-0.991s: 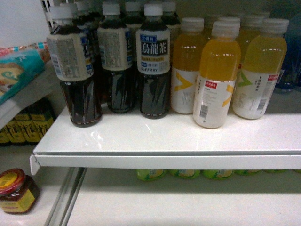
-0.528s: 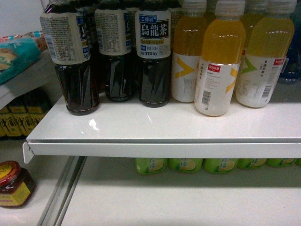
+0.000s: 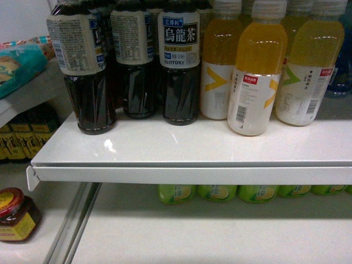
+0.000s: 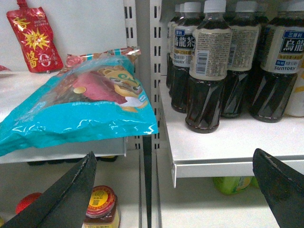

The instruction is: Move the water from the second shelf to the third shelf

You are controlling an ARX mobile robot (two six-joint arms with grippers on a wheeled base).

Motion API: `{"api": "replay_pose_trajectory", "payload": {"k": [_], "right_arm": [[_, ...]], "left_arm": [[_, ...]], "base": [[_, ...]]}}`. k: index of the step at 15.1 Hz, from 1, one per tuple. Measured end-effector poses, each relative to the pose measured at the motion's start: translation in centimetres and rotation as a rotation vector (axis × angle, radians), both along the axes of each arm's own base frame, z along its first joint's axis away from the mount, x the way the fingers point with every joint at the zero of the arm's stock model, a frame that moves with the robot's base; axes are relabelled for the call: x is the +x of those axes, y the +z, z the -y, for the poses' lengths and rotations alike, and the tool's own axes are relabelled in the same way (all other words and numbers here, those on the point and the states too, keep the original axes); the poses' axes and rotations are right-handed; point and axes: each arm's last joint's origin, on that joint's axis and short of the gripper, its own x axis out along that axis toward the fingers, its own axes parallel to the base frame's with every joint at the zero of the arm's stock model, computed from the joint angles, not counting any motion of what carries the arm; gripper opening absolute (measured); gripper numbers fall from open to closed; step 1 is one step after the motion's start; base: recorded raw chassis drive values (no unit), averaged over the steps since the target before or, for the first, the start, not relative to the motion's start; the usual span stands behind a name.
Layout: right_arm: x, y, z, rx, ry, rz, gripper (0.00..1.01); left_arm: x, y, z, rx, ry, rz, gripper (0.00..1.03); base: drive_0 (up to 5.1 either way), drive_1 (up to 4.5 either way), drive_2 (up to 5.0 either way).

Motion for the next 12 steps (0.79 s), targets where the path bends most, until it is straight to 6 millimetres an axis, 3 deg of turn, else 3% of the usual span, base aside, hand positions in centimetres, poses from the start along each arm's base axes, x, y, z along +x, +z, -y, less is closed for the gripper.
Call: {"api": "replay_pose_trajectory", "payload": {"k": [12], "right_arm": [[0.00, 0.00, 0.00, 0.000, 0.000, 0.000, 0.98]], "left_arm": [[0.00, 0.00, 0.00, 0.000, 0.000, 0.000, 0.98]], "base": [[0.0, 0.00, 0.0]]}}
